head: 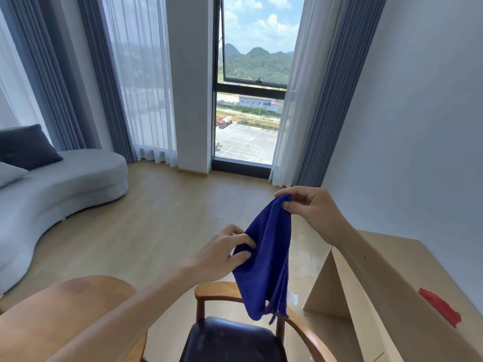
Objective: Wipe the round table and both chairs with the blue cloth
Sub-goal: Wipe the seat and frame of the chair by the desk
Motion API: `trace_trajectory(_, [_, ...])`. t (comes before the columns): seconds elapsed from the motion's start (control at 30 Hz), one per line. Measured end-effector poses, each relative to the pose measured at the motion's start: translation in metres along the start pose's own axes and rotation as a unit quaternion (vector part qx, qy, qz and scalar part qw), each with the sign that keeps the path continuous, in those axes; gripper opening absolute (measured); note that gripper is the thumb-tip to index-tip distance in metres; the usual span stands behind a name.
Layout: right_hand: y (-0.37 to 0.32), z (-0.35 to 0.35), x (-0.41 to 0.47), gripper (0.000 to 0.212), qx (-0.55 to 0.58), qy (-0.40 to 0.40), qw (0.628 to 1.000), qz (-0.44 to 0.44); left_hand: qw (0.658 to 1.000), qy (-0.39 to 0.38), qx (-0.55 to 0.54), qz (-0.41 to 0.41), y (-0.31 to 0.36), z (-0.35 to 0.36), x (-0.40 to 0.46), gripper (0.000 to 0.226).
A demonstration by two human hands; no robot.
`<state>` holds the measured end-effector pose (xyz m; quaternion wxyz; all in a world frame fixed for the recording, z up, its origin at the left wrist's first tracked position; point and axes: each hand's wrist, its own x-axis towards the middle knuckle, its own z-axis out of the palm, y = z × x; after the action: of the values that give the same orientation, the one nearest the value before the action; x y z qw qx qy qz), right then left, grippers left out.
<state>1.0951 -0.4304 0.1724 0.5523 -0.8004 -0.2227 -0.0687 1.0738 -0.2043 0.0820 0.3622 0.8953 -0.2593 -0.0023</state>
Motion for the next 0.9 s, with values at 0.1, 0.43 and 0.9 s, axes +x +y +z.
trace_trajectory(0.1, [-0.001,-0.001,0.0,0.031,0.005,0.002,1.0,-0.005,0.998,0.04,0.03,-0.039,0.002,0.007,0.003,0.003])
trace_trajectory(0.43, [0.006,-0.011,-0.001,0.027,-0.034,0.021,0.999,-0.012,0.982,0.135,0.016,-0.128,0.003,-0.026,0.015,0.02])
trace_trajectory(0.9, [0.016,-0.014,0.001,0.025,-0.055,0.019,0.998,-0.01,0.992,0.105,0.072,0.013,0.006,-0.098,0.011,0.031])
